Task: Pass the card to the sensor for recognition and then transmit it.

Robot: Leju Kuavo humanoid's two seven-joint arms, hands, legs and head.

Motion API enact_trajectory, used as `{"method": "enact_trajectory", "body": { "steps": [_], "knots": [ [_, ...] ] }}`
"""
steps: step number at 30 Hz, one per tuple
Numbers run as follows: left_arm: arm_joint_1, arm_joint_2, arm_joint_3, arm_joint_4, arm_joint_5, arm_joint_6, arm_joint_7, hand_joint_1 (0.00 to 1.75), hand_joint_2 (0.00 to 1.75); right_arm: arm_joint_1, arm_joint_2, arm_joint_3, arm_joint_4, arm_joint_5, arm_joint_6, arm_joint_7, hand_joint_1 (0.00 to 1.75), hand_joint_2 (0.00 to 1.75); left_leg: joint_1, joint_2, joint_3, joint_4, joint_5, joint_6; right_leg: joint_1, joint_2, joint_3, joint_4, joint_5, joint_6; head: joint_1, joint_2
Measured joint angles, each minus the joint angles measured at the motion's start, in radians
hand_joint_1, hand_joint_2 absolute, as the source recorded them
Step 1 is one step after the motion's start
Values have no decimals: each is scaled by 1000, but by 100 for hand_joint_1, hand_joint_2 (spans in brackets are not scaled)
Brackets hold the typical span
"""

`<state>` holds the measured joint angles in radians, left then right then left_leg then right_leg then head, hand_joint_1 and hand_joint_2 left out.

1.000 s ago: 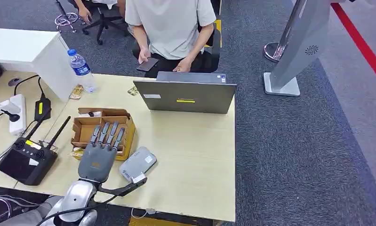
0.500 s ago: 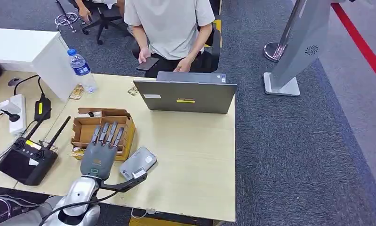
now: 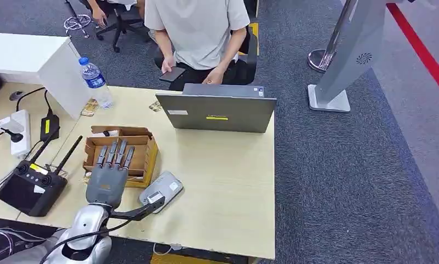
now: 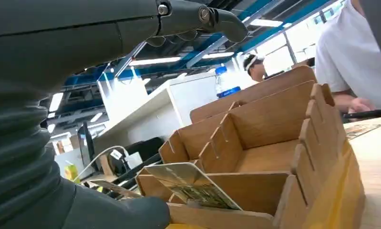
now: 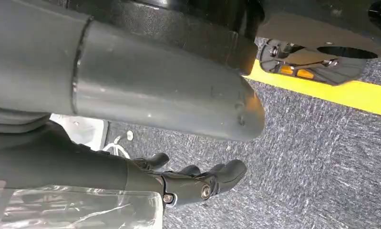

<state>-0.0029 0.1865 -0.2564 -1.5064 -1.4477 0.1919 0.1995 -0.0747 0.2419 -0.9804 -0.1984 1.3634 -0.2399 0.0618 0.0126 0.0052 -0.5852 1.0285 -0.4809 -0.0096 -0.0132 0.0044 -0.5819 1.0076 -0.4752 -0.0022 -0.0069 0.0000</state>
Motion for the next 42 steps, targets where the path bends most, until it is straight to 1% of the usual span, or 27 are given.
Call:
{"method": "enact_trajectory", "body": {
  "steps": [4, 14, 29, 30, 35, 42],
  "knots": [
    [0, -1, 12, 0, 1, -4, 1, 0, 175, 0, 0, 0, 0, 0, 1, 0, 0, 0, 0, 0, 0, 0, 0, 0, 0, 0, 0, 0, 0, 0, 0, 0],
    [0, -7, 12, 2, -1, -27, 1, 0, 175, 0, 0, 0, 0, 1, 1, 0, 0, 0, 0, 0, 0, 0, 0, 0, 0, 0, 0, 0, 0, 0, 0, 0],
    [-5, -32, 12, 50, -7, -36, 1, 0, 175, 0, 0, 0, 0, 16, 3, 1, 0, 0, 0, 0, 0, 0, 0, 0, 0, 0, 0, 0, 0, 0, 0, 0],
    [-4, -32, 12, 52, -7, -36, 2, 175, 175, 0, 0, 0, 0, 16, 3, 1, 0, 0, 0, 0, 0, 0, 0, 0, 0, 0, 0, 0, 0, 0, 0, 0],
    [-4, -32, 12, 56, 5, -35, 5, 175, 175, 0, 0, 0, 0, 16, 3, 1, 0, 0, 0, 0, 0, 0, 0, 0, 0, 0, 0, 0, 0, 0, 0, 0],
    [-4, -32, 12, 57, 27, -30, -5, 175, 175, 0, 0, 0, 0, 16, 3, 1, 0, 0, 0, 0, 0, 0, 0, 0, 0, 0, 0, 0, 0, 0, 0, 0]
  ]
}}
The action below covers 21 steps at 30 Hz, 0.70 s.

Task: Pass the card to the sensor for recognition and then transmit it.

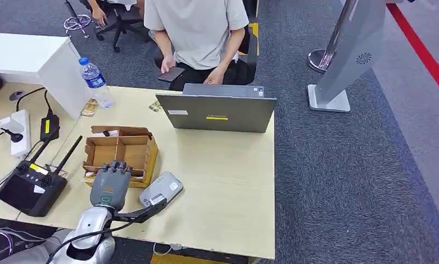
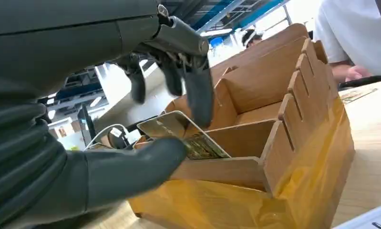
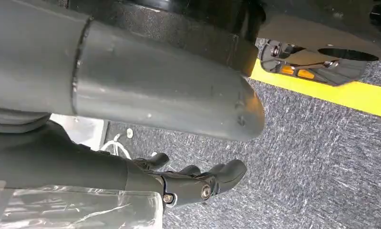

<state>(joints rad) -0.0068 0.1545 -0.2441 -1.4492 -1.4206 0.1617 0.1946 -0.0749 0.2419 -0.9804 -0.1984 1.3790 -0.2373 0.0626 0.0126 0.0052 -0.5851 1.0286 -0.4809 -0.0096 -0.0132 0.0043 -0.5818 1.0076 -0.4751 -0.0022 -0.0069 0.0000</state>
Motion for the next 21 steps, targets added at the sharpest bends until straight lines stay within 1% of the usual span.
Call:
{"method": "enact_trajectory", "body": {
  "steps": [16, 19, 21],
  "knots": [
    [0, 0, 0, 0, 7, 1, -7, 175, 175, 0, 0, 0, 0, 0, 0, -1, 0, 0, 0, 0, 0, 0, 0, 0, 0, 0, 0, 0, 0, 0, 0, 0],
    [0, -2, 0, 0, 4, 33, -7, 175, 175, 0, 0, 0, 0, 0, 0, -1, 0, 0, 0, 0, 0, 0, 0, 0, 0, 0, 0, 0, 0, 0, 0, 0],
    [2, -4, 1, -3, 2, 40, -7, 175, 175, 0, 0, 0, 0, 0, 0, -1, 0, 0, 0, 0, 0, 0, 0, 0, 0, 0, 0, 0, 0, 0, 0, 0]
  ]
}}
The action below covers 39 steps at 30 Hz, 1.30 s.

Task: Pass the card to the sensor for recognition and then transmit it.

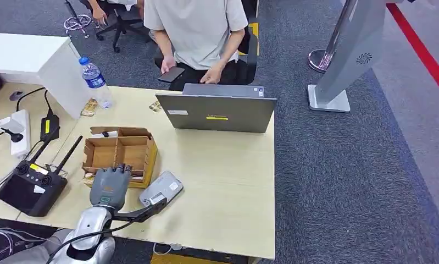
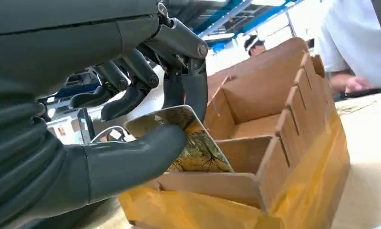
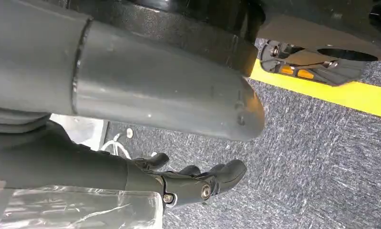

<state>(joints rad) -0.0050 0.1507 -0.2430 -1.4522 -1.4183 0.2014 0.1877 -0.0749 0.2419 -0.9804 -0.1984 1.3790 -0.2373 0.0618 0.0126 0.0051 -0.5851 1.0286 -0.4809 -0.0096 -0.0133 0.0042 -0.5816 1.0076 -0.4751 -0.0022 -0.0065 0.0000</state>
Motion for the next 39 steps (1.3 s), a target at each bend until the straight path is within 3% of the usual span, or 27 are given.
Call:
{"method": "enact_trajectory", "body": {
  "steps": [3, 14, 19, 21, 24, 26, 30, 39],
  "knots": [
    [12, -1, 0, -19, 0, 7, 0, 175, 175, 0, 0, 0, 0, -5, 0, 0, 0, 0, 0, 0, 0, 0, 0, 0, 0, 0, 0, 0, 0, 0, 0, 0],
    [149, 16, 0, -335, 1, 128, -53, 175, 175, 1, 0, -1, 0, -39, -12, -7, 0, 0, 0, 0, 0, 0, 0, 0, 0, 0, 0, 0, 0, 0, 0, 0],
    [158, 31, 1, -400, 52, 168, -76, 175, 175, 1, 0, -1, 0, -35, -12, -8, 0, 0, 0, 0, 0, 0, 0, 0, 0, -1, 0, 0, 0, 0, 0, 0],
    [136, 34, 7, -405, 64, 241, -108, 175, 175, 0, 0, -1, 0, -19, -10, -6, 0, 0, 0, -2, 0, 0, 1, 0, 0, -1, 0, 0, 0, 0, 0, 0],
    [57, 27, 34, -391, 55, 416, -162, 175, 175, 0, 0, 9, 0, 19, 4, -2, 0, 0, 0, -4, 0, 0, 2, 0, 0, -4, 1, 0, 0, 0, 0, 0],
    [0, 19, 54, -366, 56, 467, -189, 175, 175, -1, 0, 21, 0, 39, 9, -1, 0, 0, 0, -5, 0, 0, 2, 0, 0, -4, 2, 0, 0, 0, 0, 0],
    [-104, 0, 108, -292, 56, 484, -251, 175, 175, -4, 0, 41, 0, 56, 18, 1, 0, 0, 0, -4, 0, 0, 2, 0, 0, -3, 2, 0, 2, 0, 0, 0],
    [-160, -20, 150, -233, 57, 487, -261, 175, 175, -4, 0, 51, 0, 56, 19, 3, 0, 0, 0, -4, 0, 0, 2, 0, 0, -3, 1, 0, 1, 0, 0, 0]
  ]
}}
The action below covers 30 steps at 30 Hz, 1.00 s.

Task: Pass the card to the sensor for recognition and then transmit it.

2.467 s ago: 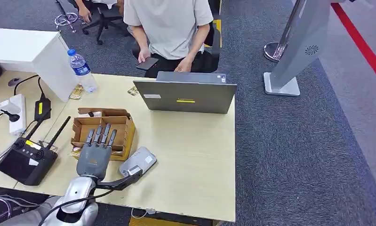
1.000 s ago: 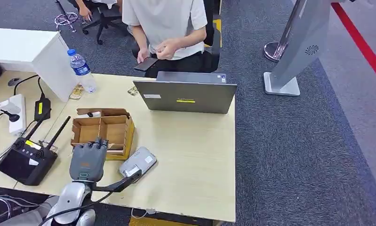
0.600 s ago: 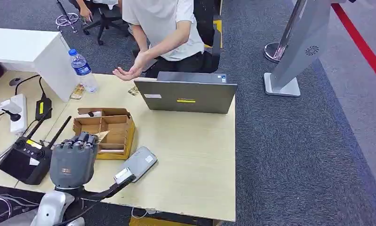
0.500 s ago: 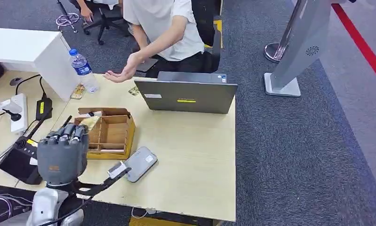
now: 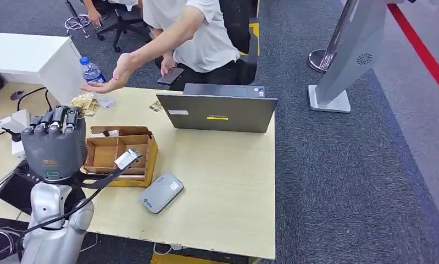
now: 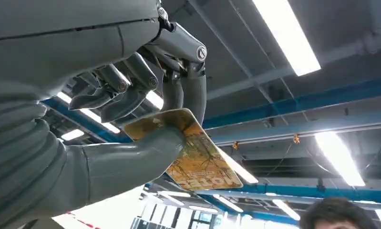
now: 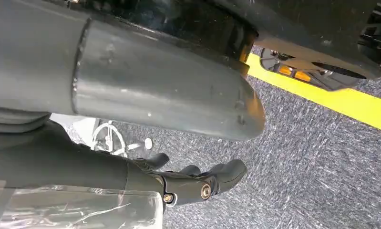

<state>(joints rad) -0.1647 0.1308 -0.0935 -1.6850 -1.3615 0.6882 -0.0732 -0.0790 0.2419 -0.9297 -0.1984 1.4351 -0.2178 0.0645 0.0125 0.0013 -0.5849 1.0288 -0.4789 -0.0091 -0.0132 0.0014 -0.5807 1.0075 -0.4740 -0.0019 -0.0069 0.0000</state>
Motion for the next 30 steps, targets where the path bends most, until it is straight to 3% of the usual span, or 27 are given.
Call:
{"method": "enact_trajectory", "body": {
  "steps": [7, 10, 15, 20, 24, 30],
  "knots": [
    [-3, -5, 2, 17, -7, 0, 0, 175, 175, 0, 0, 0, 0, 1, 0, 0, 0, 0, 0, 0, 0, 0, 0, 0, 0, 0, 0, 0, 0, 0, 0, 0],
    [-46, -8, 17, 55, -24, 0, -12, 175, 175, -1, 0, 9, 0, 18, 5, 5, 0, 0, 0, 0, 0, 0, 0, 0, 0, -1, 0, 0, 0, 0, 0, 0],
    [-186, -5, 31, 201, -24, 0, -16, 175, 175, -2, 0, 24, 0, 18, 12, 6, 0, 0, 0, -1, 0, 0, 2, 0, 0, -2, 0, 0, 2, -1, 0, 0],
    [-250, 9, 31, 283, -24, 0, -12, 175, 175, -2, 0, 25, 0, 19, 13, 6, 0, 0, 0, 0, 0, 0, 2, -1, 0, 0, 0, 0, 2, -1, 0, 0],
    [-324, 31, 31, 356, -57, -12, 40, 175, 175, -2, 0, 34, 0, 38, 18, 8, 0, 0, 0, 0, -1, 0, 3, -1, 0, 0, -1, 0, 2, -1, 0, 0],
    [-546, 93, 31, 625, -114, 0, 73, 175, 175, -2, -1, 51, 0, 54, 22, 10, 0, 0, 1, 0, -1, 0, 4, -1, 0, 0, -1, 1, 3, -2, 0, 0]
  ]
}}
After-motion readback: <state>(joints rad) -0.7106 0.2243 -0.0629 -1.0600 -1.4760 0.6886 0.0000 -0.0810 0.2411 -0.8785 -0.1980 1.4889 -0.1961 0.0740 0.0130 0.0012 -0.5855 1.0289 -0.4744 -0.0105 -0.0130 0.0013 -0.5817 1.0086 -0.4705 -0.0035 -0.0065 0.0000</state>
